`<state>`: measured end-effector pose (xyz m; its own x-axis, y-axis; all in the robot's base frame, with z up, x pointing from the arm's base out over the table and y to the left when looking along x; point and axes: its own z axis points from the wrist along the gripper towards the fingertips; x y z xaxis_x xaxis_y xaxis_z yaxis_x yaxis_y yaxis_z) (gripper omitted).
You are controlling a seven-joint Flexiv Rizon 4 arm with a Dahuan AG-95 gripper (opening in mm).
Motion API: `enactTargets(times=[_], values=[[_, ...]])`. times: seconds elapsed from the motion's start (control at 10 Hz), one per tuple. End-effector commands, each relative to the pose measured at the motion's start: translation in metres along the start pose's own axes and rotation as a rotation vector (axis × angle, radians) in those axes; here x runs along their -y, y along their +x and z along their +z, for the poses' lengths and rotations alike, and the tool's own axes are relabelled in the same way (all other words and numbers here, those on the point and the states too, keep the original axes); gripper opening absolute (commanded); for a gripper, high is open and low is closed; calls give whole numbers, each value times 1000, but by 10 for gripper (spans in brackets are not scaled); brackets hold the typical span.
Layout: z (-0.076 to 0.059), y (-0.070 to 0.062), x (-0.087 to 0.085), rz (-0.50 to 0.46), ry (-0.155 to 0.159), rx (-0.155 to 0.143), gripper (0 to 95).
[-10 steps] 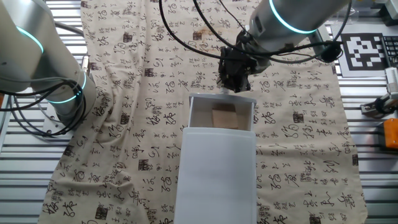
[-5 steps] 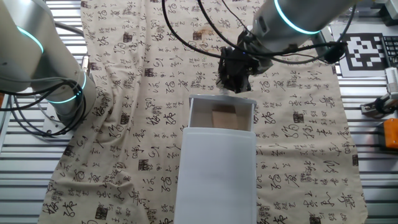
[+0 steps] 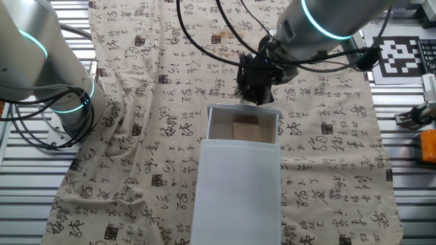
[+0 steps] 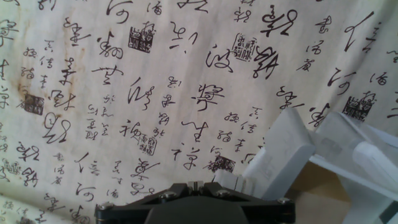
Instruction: Put things in the drawer
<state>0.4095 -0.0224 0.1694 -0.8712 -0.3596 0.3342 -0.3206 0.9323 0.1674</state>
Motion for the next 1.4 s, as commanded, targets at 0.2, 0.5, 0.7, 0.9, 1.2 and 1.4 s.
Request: enactTargets(times=[0.2,0.5,0.7,0.9,1.2,1.4], values=[[-5,8,10,-25,14,-14,0],[-9,17,19,-51,25,-30,0],[-10,20,22,-61,28,-33,0],[-9,23,27,-77,40,-38,0],[-9,28,35,-97,48,-44,0],[-9,33,41,-118,63,-53,0]])
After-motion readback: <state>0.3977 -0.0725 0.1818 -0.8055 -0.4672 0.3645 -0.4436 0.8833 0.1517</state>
